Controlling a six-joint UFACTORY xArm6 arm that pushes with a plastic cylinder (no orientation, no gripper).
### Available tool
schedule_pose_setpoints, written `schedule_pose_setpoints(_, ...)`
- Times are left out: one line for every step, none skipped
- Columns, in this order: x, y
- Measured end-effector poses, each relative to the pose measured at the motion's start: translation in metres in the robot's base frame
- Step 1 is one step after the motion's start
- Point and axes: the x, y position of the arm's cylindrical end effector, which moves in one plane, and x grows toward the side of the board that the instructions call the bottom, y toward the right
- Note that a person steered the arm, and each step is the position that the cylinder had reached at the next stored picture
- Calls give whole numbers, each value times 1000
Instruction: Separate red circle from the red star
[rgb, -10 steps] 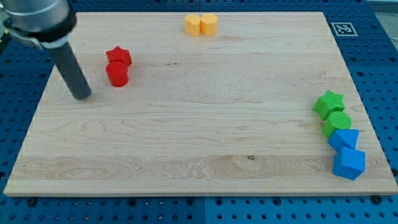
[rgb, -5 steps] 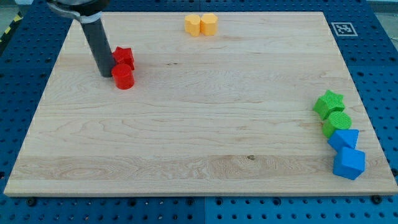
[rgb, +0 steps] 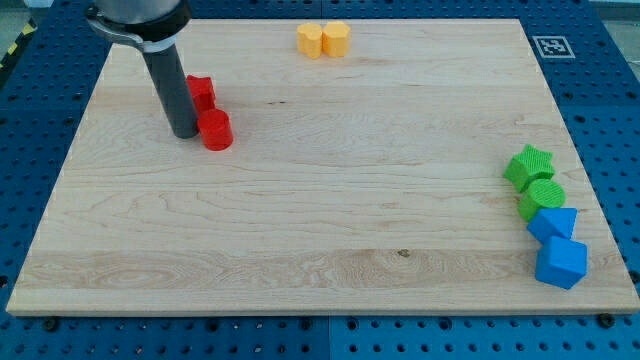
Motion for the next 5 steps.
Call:
schedule_pose_setpoints(4,0)
schedule_pose_setpoints(10,28)
schedule_pose_setpoints(20,40)
schedule_pose_setpoints(17,52)
schedule_pose_setpoints(17,67)
